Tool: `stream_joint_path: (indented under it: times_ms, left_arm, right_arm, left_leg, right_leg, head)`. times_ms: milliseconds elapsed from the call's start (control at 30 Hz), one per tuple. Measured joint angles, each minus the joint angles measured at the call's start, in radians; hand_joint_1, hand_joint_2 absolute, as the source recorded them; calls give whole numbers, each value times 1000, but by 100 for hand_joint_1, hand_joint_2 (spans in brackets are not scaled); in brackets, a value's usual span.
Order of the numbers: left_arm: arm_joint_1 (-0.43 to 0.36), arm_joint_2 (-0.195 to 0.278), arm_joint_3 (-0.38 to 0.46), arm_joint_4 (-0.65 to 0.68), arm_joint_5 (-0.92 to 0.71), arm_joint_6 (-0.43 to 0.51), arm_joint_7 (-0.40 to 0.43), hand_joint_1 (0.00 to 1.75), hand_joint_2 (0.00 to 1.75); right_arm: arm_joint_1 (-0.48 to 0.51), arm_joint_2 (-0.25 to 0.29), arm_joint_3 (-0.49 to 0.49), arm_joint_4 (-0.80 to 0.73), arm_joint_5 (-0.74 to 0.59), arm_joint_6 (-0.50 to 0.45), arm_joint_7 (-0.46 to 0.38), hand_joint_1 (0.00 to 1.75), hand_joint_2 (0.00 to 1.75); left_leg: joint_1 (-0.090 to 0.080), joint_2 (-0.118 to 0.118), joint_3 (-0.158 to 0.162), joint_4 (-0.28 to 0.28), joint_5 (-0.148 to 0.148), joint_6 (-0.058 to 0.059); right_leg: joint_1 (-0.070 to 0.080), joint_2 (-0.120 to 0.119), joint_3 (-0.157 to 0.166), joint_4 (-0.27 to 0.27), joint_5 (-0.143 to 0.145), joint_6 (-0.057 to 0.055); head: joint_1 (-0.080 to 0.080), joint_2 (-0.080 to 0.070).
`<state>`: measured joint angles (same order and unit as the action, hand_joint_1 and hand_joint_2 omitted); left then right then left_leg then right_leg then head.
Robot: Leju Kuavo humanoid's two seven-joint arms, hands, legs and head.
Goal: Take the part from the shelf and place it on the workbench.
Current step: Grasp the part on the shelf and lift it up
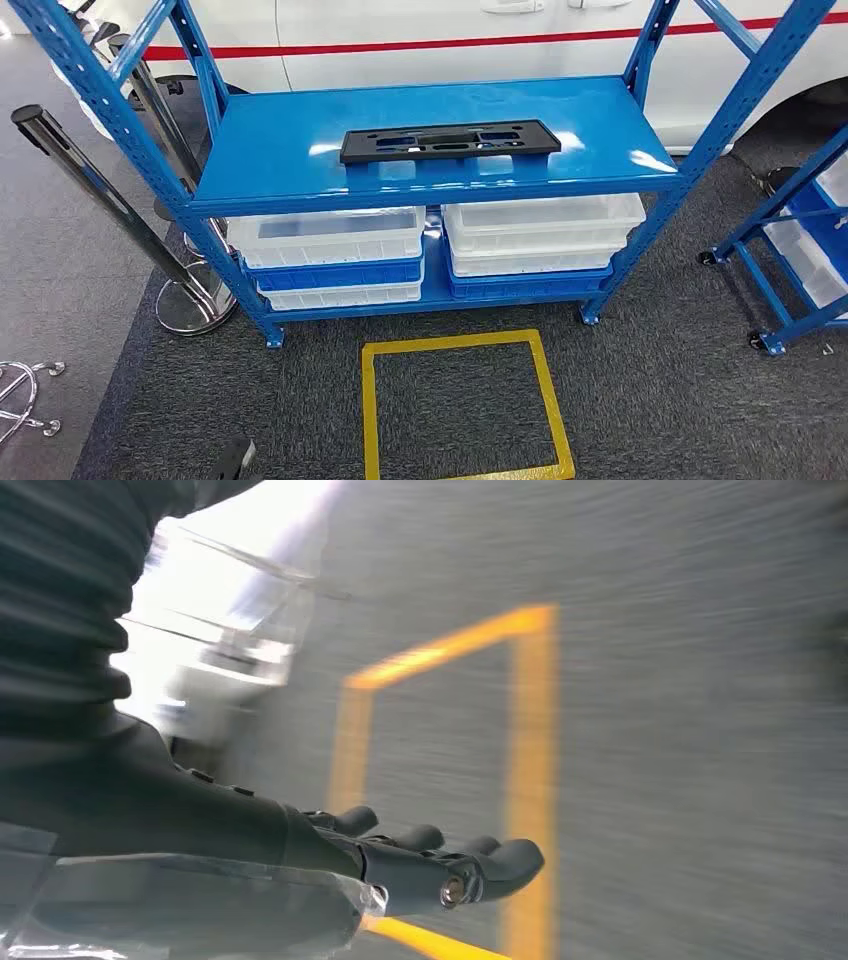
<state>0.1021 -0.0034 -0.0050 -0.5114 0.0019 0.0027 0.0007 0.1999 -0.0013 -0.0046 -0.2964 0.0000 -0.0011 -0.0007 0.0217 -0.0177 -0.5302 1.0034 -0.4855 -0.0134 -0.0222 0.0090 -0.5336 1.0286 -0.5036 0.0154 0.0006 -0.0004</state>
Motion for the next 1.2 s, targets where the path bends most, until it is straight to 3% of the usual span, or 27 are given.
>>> stream_joint_path:
  times_ms: [67,133,233,267,300,333,400,467,567,633,667,733,767,800,833,867,933,967,1000,1100,1133,1200]
  left_arm:
    - [30,-1,0,33,0,0,0,0,175]
    - [89,-3,-1,104,0,-1,1,0,175]
    - [165,-1,-1,205,0,-1,1,0,175]
    - [184,1,-1,231,0,0,1,0,175]
    - [198,2,-1,251,0,0,1,0,175]
    - [204,3,-1,261,0,0,1,0,175]
    - [190,4,-1,261,0,0,0,0,175]
    - [149,4,-1,237,0,0,-2,0,175]
    - [67,3,-1,157,0,0,-4,0,175]
    - [12,1,-1,93,0,0,-5,0,175]
    - [-15,1,-1,60,0,0,-5,0,175]
    - [-59,0,-1,3,0,0,-5,0,175]
    - [-77,1,-1,-21,0,0,-5,0,175]
    - [-88,1,-1,-38,0,0,-5,0,175]
    - [-93,1,-1,-48,0,0,-5,0,175]
    - [-94,1,-1,-55,0,0,-4,0,175]
    - [-77,0,-1,-50,0,0,-3,0,175]
    - [-64,-1,0,-43,0,0,-2,0,175]
    - [-52,-2,3,-36,-3,0,-2,0,175]
    - [-40,-11,33,-33,-31,-1,-13,0,175]
    - [-44,-16,48,-35,-46,-1,-20,0,175]
    - [-48,-26,82,-37,-79,-2,-35,0,175]
  right_arm:
    - [-32,1,0,-36,0,0,0,0,175]
    - [-94,2,0,-110,0,0,-1,0,175]
    - [-168,2,-1,-211,0,0,-1,0,175]
    - [-184,2,-1,-236,0,0,-1,0,175]
    - [-194,2,-1,-254,0,0,-1,0,175]
    - [-198,2,-1,-264,0,0,-1,0,175]
    - [-186,2,-1,-262,0,0,1,0,175]
    - [-151,3,0,-234,0,0,2,0,175]
    - [-77,5,0,-151,0,0,3,0,175]
    - [-22,5,0,-87,0,0,4,0,175]
    - [5,4,0,-54,0,0,4,0,175]
    - [50,4,0,5,0,0,4,0,175]
    - [68,3,0,31,0,0,5,0,175]
    - [80,3,0,49,0,0,5,0,175]
    - [87,2,0,60,0,0,5,0,175]
    - [88,0,0,66,0,0,4,0,175]
    - [74,-1,0,58,0,0,3,0,175]
    - [62,-2,0,47,0,0,3,0,175]
    - [49,-1,-2,37,2,0,0,0,175]
    - [21,7,-25,22,23,2,-7,0,175]
    - [17,11,-38,18,35,3,-9,0,175]
    - [12,18,-67,7,61,7,-17,0,175]
  left_leg:
    - [2,1,1,2,-1,-5]
    - [5,3,-15,42,-30,-13]
    - [5,8,-104,229,-129,-17]
    - [5,8,-130,281,-145,-17]
    - [4,8,-139,299,-140,-16]
    - [3,8,-128,273,-116,-13]
    - [0,10,-63,132,-45,-2]
    - [-6,13,-11,27,-5,9]
    - [-10,11,-4,7,3,22]
    - [-6,7,-2,-4,11,34]
    - [-4,5,-1,-8,14,40]
    - [-5,0,-5,-8,16,45]
    - [-6,-2,-8,-7,16,46]
    - [-7,-3,-9,-6,16,46]
    - [-7,-5,-10,-6,16,46]
    - [-7,-6,-8,-5,15,45]
    - [-9,-4,-5,-3,13,40]
    - [-11,-1,-3,-1,11,35]
    - [-12,3,-3,0,9,30]
    - [-12,2,-5,5,5,15]
    - [-11,1,-12,21,-7,11]
    - [-8,4,-51,113,-65,2]
  right_leg:
    - [-2,0,0,-2,2,-7]
    - [-4,2,-1,-6,6,-19]
    - [0,8,-7,-6,9,-28]
    - [2,11,-8,-5,9,-29]
    - [3,13,-9,-5,9,-29]
    - [4,14,-8,-4,9,-29]
    - [5,12,-5,-4,8,-28]
    - [7,5,-5,-5,5,-20]
    - [7,-1,-3,-8,6,-3]
    - [7,-3,-9,14,-12,6]
    - [7,-3,-28,55,-39,10]
    - [7,-3,-96,185,-108,16]
    - [6,-3,-130,249,-133,18]
    - [6,-3,-147,280,-135,19]
    - [6,-4,-144,269,-116,19]
    - [6,-4,-119,218,-81,18]
    - [8,-4,-44,69,-12,11]
    - [10,-2,-20,18,7,6]
    - [13,0,-10,-7,13,-1]
    - [14,-7,-11,-13,14,-18]
    - [12,-13,-9,-16,16,-25]
    - [8,-21,-8,-19,20,-37]
  head:
    - [0,0]
    - [0,0]
    - [0,0]
    - [0,0]
    - [0,0]
    - [0,0]
    - [0,0]
    - [0,0]
    - [0,0]
    - [1,0]
    - [1,0]
    - [2,0]
    - [1,0]
    - [1,0]
    - [1,0]
    - [2,0]
    - [2,0]
    - [1,0]
    - [1,0]
    - [0,0]
    - [0,0]
    - [0,0]
